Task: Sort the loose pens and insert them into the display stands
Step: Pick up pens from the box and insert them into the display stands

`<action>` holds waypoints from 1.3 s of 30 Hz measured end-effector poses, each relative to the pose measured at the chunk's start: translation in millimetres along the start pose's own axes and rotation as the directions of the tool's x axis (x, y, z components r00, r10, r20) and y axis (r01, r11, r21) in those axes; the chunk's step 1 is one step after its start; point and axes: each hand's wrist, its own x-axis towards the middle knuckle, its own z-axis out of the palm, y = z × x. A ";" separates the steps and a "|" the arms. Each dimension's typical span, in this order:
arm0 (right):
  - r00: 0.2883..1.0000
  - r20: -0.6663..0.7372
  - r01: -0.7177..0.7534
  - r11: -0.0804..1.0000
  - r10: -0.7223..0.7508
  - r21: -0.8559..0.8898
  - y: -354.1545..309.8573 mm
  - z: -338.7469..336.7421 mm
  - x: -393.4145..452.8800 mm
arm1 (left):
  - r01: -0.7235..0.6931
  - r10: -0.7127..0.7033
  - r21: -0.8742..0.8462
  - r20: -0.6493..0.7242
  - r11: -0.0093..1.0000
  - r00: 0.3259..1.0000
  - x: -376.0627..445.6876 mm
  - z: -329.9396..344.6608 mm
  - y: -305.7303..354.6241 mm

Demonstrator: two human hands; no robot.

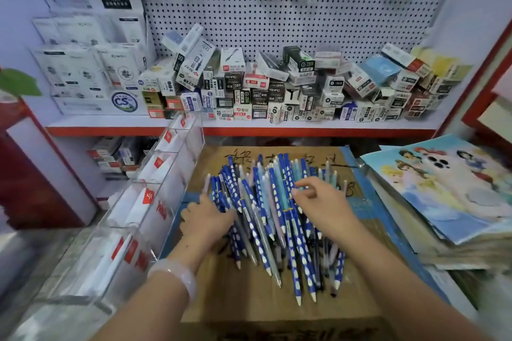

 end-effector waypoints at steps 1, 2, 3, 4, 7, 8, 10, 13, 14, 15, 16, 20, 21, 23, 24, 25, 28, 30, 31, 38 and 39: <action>1.000 -0.009 -0.003 1.000 0.003 0.009 1.5 -0.9 2.7 | 0.013 -0.013 0.048 -0.002 0.999 1.000 3.4 1.9 2.2; 1.000 -0.015 -0.008 1.000 0.009 0.016 2.8 -1.8 4.9 | 0.026 -0.026 0.091 0.002 0.995 1.000 4.3 3.1 5.4; 1.000 -0.016 -0.016 1.000 0.016 0.016 4.0 -2.8 6.4 | 0.029 -0.029 0.126 -0.003 0.992 1.000 5.7 4.9 8.2; 1.000 -0.016 -0.021 1.000 0.021 0.009 5.6 -3.5 7.6 | 0.032 -0.032 0.151 -0.005 0.988 0.999 6.5 7.0 11.1; 0.999 -0.024 -0.024 1.000 0.024 -0.019 12.2 -5.5 9.3 | 0.048 -0.046 0.185 -0.016 0.982 0.999 10.9 13.0 16.8; 0.999 -0.022 -0.026 1.000 0.026 -0.014 13.8 -6.5 9.5 | 0.060 -0.056 0.177 -0.026 0.982 0.998 13.4 14.2 17.4; 0.999 -0.019 -0.028 1.000 0.028 0.006 16.9 -8.8 9.5 | 0.077 -0.069 0.143 -0.057 0.987 0.996 18.8 15.0 16.5; 0.999 -0.021 -0.023 0.999 0.024 0.026 20.2 -13.0 8.7 | 0.084 -0.074 0.114 -0.086 0.990 0.993 27.5 15.2 9.7; 0.999 -0.020 -0.024 0.999 0.025 0.037 21.2 -14.3 8.5 | 0.073 -0.061 0.119 -0.096 0.990 0.993 30.1 15.8 6.9; 0.999 -0.018 -0.026 0.999 0.027 0.047 22.3 -15.7 8.1 | 0.058 -0.045 0.121 -0.106 0.991 0.993 32.1 16.5 4.2; 0.999 -0.015 -0.030 0.998 0.031 0.055 23.4 -17.1 7.9 | 0.044 -0.031 0.117 -0.117 0.992 0.993 33.4 17.0 2.2; 0.999 -0.013 -0.039 0.997 0.040 0.061 28.2 -22.5 7.0 | 0.019 -0.011 0.047 -0.162 0.999 0.987 36.0 12.9 -0.9; 0.999 -0.017 -0.044 0.997 0.045 0.065 29.3 -24.1 6.5 | 0.019 -0.014 0.030 -0.168 0.999 0.986 36.4 10.5 -1.5; 0.998 -0.024 -0.050 0.996 0.052 0.076 30.9 -26.8 5.1 | 0.014 -0.016 -0.012 -0.171 1.000 0.985 34.6 4.5 -1.7; 0.998 -0.026 -0.049 0.996 0.051 0.078 31.2 -27.9 3.8 | 0.002 -0.009 -0.040 -0.169 0.999 0.986 32.6 1.8 -2.0; 0.998 -0.030 -0.048 0.996 0.051 0.081 31.0 -28.7 2.1 | -0.011 0.000 -0.067 -0.167 0.998 0.986 30.5 -0.9 -2.9; 0.997 -0.043 -0.053 0.993 0.058 0.107 27.9 -30.1 -4.2 | -0.031 0.010 -0.130 -0.163 0.991 0.987 22.9 -8.9 -1.0; 0.997 -0.049 -0.046 0.991 0.053 0.126 24.4 -29.9 -9.1 | -0.084 0.063 -0.158 -0.136 0.984 0.989 16.4 -16.1 3.7; 0.997 -0.055 -0.042 0.988 0.051 0.151 22.5 -29.8 -12.0 | -0.140 0.121 -0.186 -0.109 0.973 0.987 10.0 -20.1 8.1; 0.995 -0.085 -0.008 0.860 0.060 0.510 2.5 -33.2 -35.0 | -0.217 0.536 -0.678 0.303 0.702 0.788 -78.2 -32.6 42.3; 0.993 -0.093 -0.008 0.830 0.072 0.558 1.3 -34.3 -38.0 | -0.197 0.569 -0.701 0.346 0.685 0.746 -87.3 -31.3 44.7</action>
